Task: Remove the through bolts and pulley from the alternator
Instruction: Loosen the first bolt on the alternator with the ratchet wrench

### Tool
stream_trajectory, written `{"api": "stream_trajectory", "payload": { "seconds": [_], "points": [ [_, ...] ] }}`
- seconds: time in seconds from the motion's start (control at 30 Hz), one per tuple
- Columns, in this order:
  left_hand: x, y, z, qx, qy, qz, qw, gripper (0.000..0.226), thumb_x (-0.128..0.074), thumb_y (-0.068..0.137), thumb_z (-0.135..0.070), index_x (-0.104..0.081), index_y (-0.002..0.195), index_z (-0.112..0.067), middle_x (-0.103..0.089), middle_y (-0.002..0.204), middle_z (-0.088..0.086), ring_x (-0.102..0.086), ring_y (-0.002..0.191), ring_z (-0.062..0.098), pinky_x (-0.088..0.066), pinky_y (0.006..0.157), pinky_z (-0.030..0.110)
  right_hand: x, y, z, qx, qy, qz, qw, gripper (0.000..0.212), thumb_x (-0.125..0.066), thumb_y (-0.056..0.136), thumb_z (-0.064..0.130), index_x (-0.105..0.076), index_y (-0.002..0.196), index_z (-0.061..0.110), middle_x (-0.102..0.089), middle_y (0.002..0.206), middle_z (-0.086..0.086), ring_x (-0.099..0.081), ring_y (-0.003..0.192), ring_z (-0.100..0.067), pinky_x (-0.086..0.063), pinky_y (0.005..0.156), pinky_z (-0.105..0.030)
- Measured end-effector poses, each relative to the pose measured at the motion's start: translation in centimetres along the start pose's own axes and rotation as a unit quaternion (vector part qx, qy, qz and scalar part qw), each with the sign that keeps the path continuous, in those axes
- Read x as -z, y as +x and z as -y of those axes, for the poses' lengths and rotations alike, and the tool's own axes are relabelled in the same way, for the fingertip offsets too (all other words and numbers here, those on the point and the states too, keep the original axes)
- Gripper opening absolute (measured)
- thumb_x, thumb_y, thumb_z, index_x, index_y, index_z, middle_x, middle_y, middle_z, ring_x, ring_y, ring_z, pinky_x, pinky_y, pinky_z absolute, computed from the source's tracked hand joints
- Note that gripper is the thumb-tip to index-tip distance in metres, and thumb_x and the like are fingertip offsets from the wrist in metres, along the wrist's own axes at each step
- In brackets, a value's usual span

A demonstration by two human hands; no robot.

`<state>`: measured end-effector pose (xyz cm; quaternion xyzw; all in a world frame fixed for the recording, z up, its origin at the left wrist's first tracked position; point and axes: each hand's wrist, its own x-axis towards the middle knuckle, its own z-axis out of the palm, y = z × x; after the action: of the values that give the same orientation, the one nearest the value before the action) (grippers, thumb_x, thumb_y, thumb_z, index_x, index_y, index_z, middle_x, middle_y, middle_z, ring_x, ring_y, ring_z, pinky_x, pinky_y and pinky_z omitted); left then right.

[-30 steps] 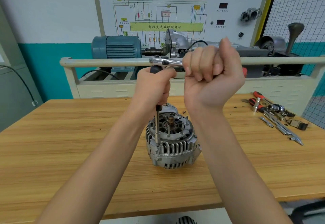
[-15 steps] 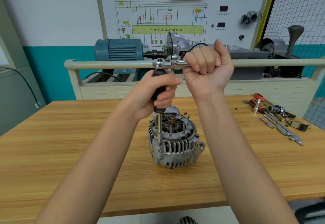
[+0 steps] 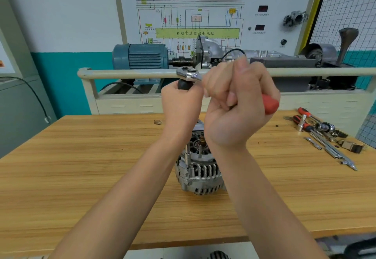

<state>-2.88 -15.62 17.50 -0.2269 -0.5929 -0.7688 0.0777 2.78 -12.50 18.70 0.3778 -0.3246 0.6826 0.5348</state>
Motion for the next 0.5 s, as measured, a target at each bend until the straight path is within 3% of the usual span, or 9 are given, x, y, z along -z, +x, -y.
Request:
{"api": "stream_trajectory", "payload": {
  "seconds": [0.13,0.23,0.33,0.43,0.5],
  "points": [
    [1.5,0.2,-0.2,0.028,-0.039,0.106,0.993,0.041,-0.057,0.082,0.004,-0.036,0.053,-0.017,-0.031,0.040,-0.004,-0.023,0.035,0.011,-0.021,0.038,0.017,1.1,2.0,0.3,-0.095,0.094,-0.014,0.991,0.048,-0.039,0.084,0.002,-0.026,0.042,0.019,-0.029,0.034,0.004,-0.020,0.034,-0.008,-0.018,0.043,-0.025],
    [2.9,0.8,-0.7,0.048,-0.046,0.239,0.969,0.035,-0.062,0.078,-0.008,-0.045,0.048,-0.015,-0.036,0.040,0.000,-0.027,0.036,0.015,-0.026,0.039,0.021,2.6,3.6,0.3,-0.228,0.199,-0.055,0.951,0.050,-0.041,0.085,0.012,-0.035,0.036,0.017,-0.027,0.032,0.005,-0.013,0.037,-0.012,-0.022,0.041,-0.021],
    [3.5,1.6,-1.0,0.092,-0.052,0.338,0.935,0.034,-0.059,0.076,-0.015,-0.046,0.045,-0.017,-0.034,0.038,-0.002,-0.027,0.033,0.013,-0.026,0.038,0.020,3.5,4.3,-0.2,-0.290,0.272,-0.112,0.911,0.048,-0.042,0.083,0.015,-0.035,0.036,0.015,-0.025,0.031,0.004,-0.011,0.038,-0.011,-0.021,0.042,-0.019],
    [3.2,1.7,-0.9,0.139,-0.110,0.342,0.923,0.046,-0.059,0.080,-0.012,-0.037,0.041,-0.020,-0.025,0.033,-0.007,-0.021,0.028,0.006,-0.015,0.035,0.018,3.3,4.3,-0.3,-0.273,0.254,-0.123,0.920,0.049,-0.041,0.084,0.015,-0.035,0.036,0.016,-0.024,0.032,0.004,-0.016,0.033,-0.010,-0.021,0.042,-0.019],
    [2.6,1.5,-0.7,0.136,-0.106,0.280,0.944,0.050,-0.058,0.081,-0.009,-0.033,0.040,-0.022,-0.022,0.034,-0.008,-0.017,0.028,0.006,-0.013,0.034,0.016,2.7,3.7,-0.2,-0.234,0.195,-0.099,0.947,0.052,-0.040,0.088,0.012,-0.034,0.036,0.018,-0.024,0.033,0.005,-0.017,0.033,-0.010,-0.022,0.041,-0.021]
  ]
}}
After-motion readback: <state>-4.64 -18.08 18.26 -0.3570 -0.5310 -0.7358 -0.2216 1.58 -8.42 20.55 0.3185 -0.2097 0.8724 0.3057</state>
